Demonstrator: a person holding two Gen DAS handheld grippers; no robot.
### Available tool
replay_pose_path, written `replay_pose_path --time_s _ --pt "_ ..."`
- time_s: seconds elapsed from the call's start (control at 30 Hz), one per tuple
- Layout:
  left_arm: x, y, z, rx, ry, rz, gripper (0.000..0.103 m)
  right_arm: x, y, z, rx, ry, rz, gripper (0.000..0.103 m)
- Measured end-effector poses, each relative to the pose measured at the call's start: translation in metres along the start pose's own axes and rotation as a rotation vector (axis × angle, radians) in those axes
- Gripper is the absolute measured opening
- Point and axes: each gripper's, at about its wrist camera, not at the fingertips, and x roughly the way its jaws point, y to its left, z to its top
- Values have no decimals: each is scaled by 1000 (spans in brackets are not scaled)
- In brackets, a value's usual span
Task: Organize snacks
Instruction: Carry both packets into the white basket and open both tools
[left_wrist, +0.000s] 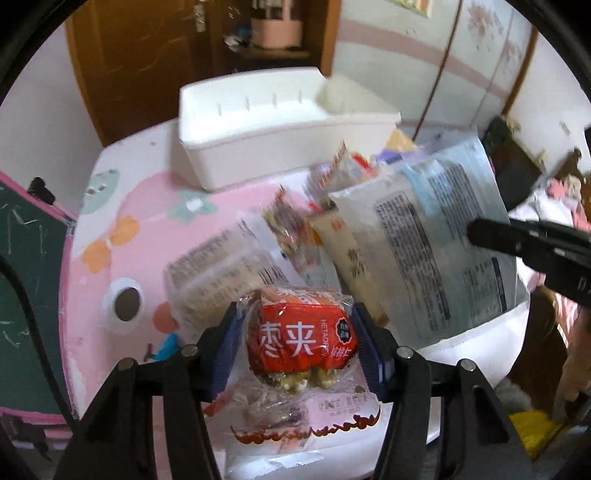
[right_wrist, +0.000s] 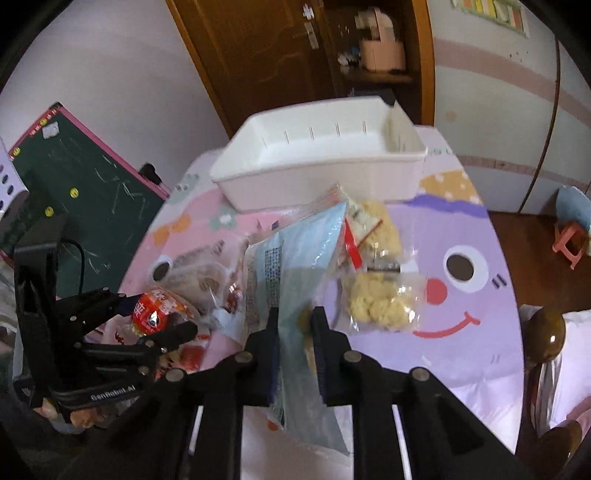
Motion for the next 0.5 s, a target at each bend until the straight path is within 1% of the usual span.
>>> replay_pose_path --time_s 0.07,0.17,0.3,0.4,0.5 --pt "-18 2 10 -12 -36 13 57 -12 4 9 -16 -35 -4 15" --pt "-46 5 37 -21 -92 53 57 -29 8 28 -45 -94 -20 15" --pt "-71 11 79 -29 -152 75 57 -50 9 67 -85 -185 -54 15" --pt "-83 13 121 -19 -183 118 57 -62 8 105 -107 -264 -97 15" --pt "-88 17 161 -15 -221 161 58 -64 3 142 -96 -322 -131 15"
